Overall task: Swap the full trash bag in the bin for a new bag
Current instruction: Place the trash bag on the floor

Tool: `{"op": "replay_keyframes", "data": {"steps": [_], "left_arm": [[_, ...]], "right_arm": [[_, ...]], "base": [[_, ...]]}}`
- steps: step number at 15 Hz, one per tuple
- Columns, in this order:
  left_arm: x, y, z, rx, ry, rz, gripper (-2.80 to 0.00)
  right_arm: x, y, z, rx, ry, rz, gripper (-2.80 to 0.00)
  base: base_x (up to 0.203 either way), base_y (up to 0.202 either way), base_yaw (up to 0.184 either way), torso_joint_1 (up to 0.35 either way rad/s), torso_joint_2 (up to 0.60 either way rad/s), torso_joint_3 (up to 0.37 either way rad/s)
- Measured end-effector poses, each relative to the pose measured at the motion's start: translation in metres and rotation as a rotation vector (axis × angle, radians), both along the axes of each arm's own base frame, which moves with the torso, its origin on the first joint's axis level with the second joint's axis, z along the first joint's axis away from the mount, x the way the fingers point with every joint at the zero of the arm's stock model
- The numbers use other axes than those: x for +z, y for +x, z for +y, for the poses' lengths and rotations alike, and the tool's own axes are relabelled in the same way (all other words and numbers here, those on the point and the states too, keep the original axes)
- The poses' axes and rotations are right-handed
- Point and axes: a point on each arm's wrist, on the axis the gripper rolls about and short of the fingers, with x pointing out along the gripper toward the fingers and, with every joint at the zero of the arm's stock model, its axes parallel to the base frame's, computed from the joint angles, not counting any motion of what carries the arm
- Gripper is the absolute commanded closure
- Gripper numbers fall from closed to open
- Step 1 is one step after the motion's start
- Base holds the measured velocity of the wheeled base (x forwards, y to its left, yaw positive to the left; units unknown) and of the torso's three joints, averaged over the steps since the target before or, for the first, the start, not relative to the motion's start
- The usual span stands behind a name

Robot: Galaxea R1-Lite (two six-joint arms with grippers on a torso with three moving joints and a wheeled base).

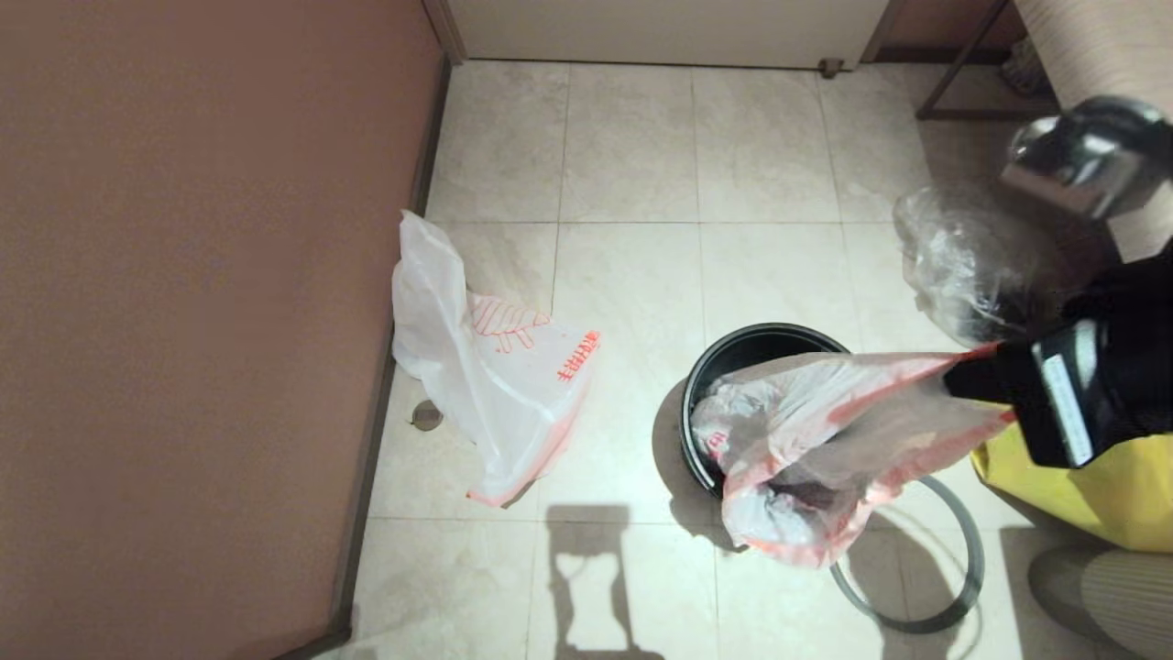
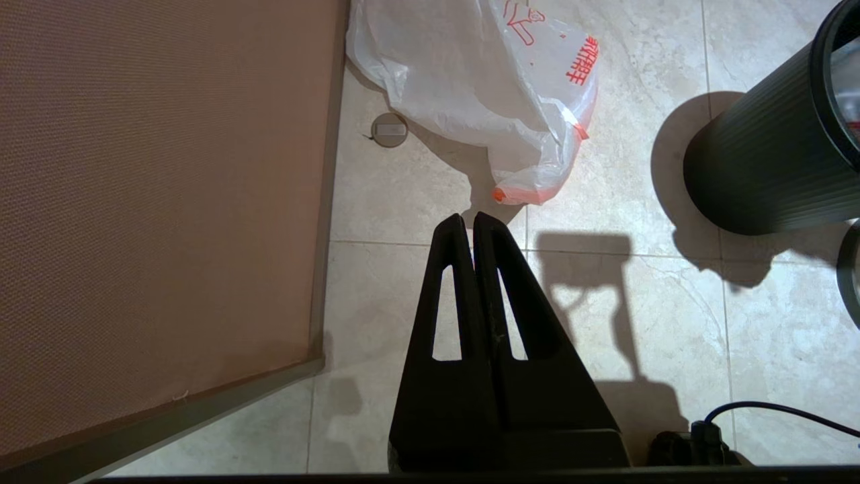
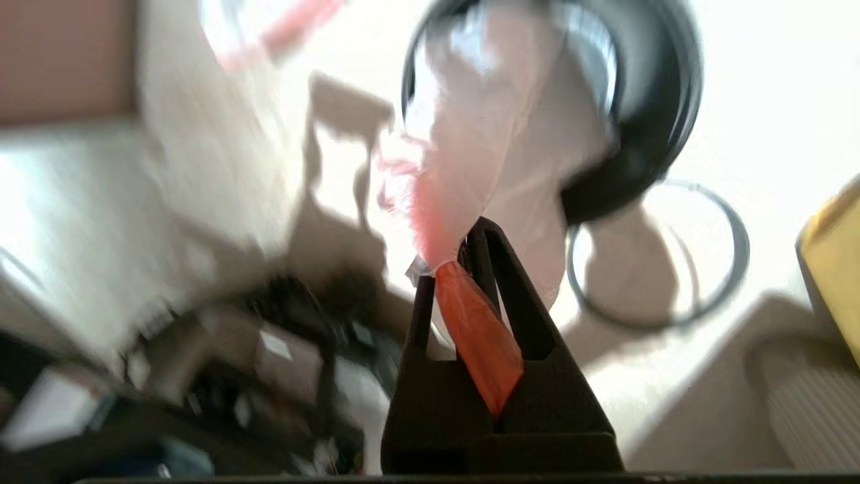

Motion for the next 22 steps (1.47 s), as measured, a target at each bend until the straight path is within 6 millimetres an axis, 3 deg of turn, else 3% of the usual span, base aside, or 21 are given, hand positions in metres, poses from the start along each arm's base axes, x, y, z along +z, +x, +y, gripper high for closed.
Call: {"op": "replay_keyframes", "data": {"steps": [3, 6, 8, 10, 15, 18, 22], "left_arm": [[0.0, 0.0, 0.0, 0.0, 0.0, 0.0, 0.0], [0.0, 0.0, 0.0, 0.0, 0.0, 0.0, 0.0], [0.0, 0.0, 0.0, 0.0, 0.001, 0.0, 0.0], [0.0, 0.0, 0.0, 0.0, 0.0, 0.0, 0.0], [0.0, 0.0, 0.0, 0.0, 0.0, 0.0, 0.0], [0.0, 0.0, 0.0, 0.0, 0.0, 0.0, 0.0], [0.0, 0.0, 0.0, 0.0, 0.0, 0.0, 0.0]], "right_arm": [[0.031, -0.009, -0.015, -0.035, 0.169, -0.179, 0.0], [0.079, -0.019, -0.04, -0.115, 0.287, -0.413, 0.0], [0.116, -0.035, -0.062, -0.203, 0.315, -0.569, 0.0], [0.139, -0.046, -0.086, -0.362, 0.263, -0.69, 0.0], [0.154, -0.031, -0.118, -0.642, 0.132, -0.807, 0.0], [0.17, -0.028, -0.123, -0.699, 0.159, -0.95, 0.0], [0.168, -0.017, -0.129, -0.791, 0.108, -0.95, 0.0]], "base": [[0.0, 0.0, 0.0, 0.0, 0.0, 0.0], [0.0, 0.0, 0.0, 0.0, 0.0, 0.0], [0.0, 0.0, 0.0, 0.0, 0.0, 0.0], [0.0, 0.0, 0.0, 0.0, 0.0, 0.0], [0.0, 0.0, 0.0, 0.0, 0.0, 0.0], [0.0, 0.0, 0.0, 0.0, 0.0, 0.0], [0.0, 0.0, 0.0, 0.0, 0.0, 0.0]]}}
